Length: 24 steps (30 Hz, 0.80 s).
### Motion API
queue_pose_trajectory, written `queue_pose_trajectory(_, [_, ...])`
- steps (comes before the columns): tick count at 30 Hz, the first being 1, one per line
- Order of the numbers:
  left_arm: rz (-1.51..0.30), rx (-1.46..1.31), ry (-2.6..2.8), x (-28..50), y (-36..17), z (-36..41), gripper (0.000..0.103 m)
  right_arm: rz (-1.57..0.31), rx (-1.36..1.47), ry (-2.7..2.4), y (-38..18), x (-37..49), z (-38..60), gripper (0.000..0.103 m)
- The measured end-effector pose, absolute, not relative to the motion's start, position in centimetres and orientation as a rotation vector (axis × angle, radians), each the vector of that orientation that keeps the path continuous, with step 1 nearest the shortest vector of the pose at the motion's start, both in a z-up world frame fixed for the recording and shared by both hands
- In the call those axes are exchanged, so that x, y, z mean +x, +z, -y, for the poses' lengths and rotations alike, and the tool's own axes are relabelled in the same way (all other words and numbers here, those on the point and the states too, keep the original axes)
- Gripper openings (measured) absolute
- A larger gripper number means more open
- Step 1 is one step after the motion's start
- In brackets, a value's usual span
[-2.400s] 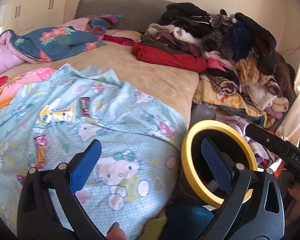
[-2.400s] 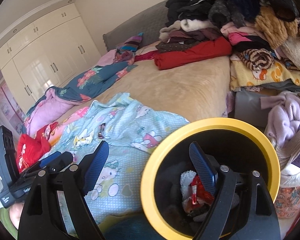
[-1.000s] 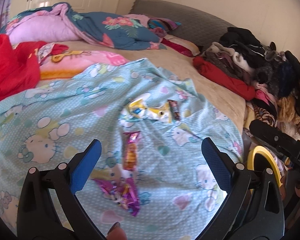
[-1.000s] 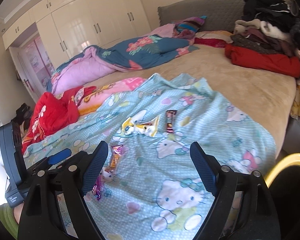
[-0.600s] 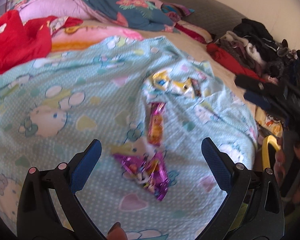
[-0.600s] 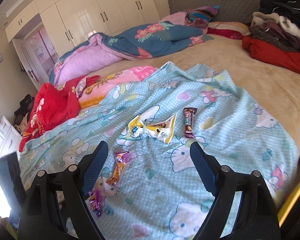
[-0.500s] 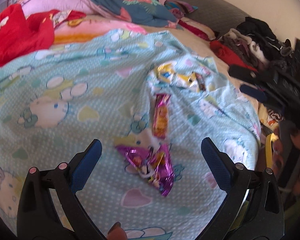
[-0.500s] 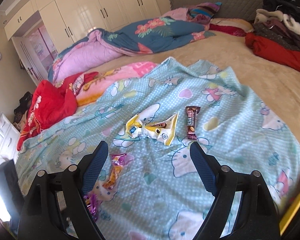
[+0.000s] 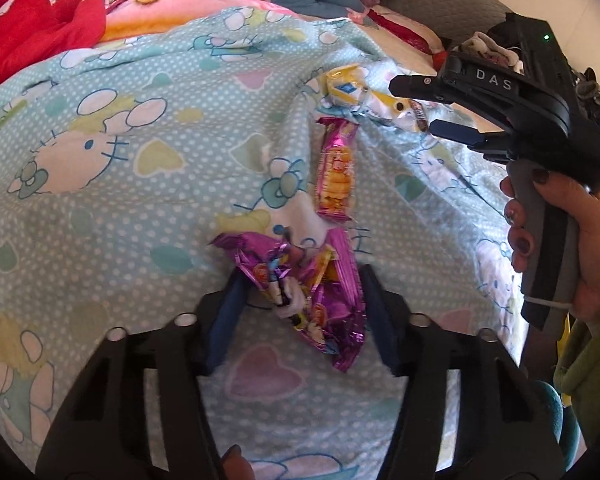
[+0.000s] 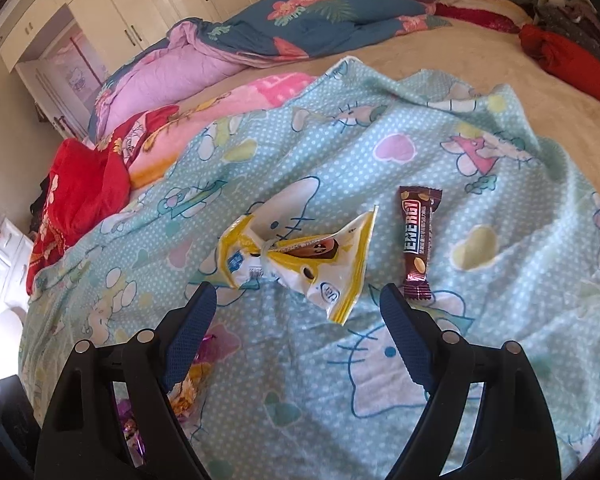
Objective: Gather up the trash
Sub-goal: 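Grasp the purple wrapper with the left gripper while the right grasps the yellow-white wrapper, then lift the purple and yellow-white wrappers and carry them toward the bin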
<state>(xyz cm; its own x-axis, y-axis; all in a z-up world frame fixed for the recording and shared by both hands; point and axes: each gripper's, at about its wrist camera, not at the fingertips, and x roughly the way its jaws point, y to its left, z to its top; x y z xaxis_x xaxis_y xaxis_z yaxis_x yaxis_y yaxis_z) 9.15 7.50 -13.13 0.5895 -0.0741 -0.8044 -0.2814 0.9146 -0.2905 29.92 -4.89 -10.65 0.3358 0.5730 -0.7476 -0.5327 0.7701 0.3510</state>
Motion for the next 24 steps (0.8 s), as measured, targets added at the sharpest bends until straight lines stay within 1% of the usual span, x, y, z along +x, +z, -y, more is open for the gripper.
queue_pose_trajectory(1, [-0.940,-0.419,0.128,9.2,-13.2,-7.7,0.037,-1.000,0.056,0.721,-10.9,30.3,4.8,0.081])
queue_pose_trajectory(3, [-0.942,-0.418,0.131,9.3,-13.5,-8.0,0.034,-1.016,0.084,0.728,-11.4,31.1,4.6,0.081])
queue_pose_trajectory(6, [-0.943,-0.411,0.126,9.3,-13.7,-8.1,0.032,-1.042,0.092,0.742,-12.2,32.1,4.0,0.072])
queue_pose_trajectory(7, [-0.943,-0.412,0.125,9.4,-13.7,-8.1,0.031,-1.049,0.090,0.750,-12.5,32.3,3.8,0.066])
queue_pose_trajectory(8, [-0.943,-0.413,0.125,9.4,-13.7,-8.2,0.031,-1.054,0.092,0.761,-12.6,32.5,3.6,0.056])
queue_pose_trajectory(11, [-0.944,-0.410,0.125,9.4,-13.7,-8.2,0.031,-1.046,0.094,0.780,-12.7,32.3,3.5,0.037])
queue_pose_trajectory(14, [-0.943,-0.409,0.128,9.2,-13.7,-8.1,0.031,-1.022,0.102,0.782,-12.2,31.5,4.2,0.030])
queue_pose_trajectory(24, [-0.939,-0.430,0.131,9.3,-13.2,-8.3,0.028,-0.946,0.126,0.729,-10.2,26.6,8.9,0.029])
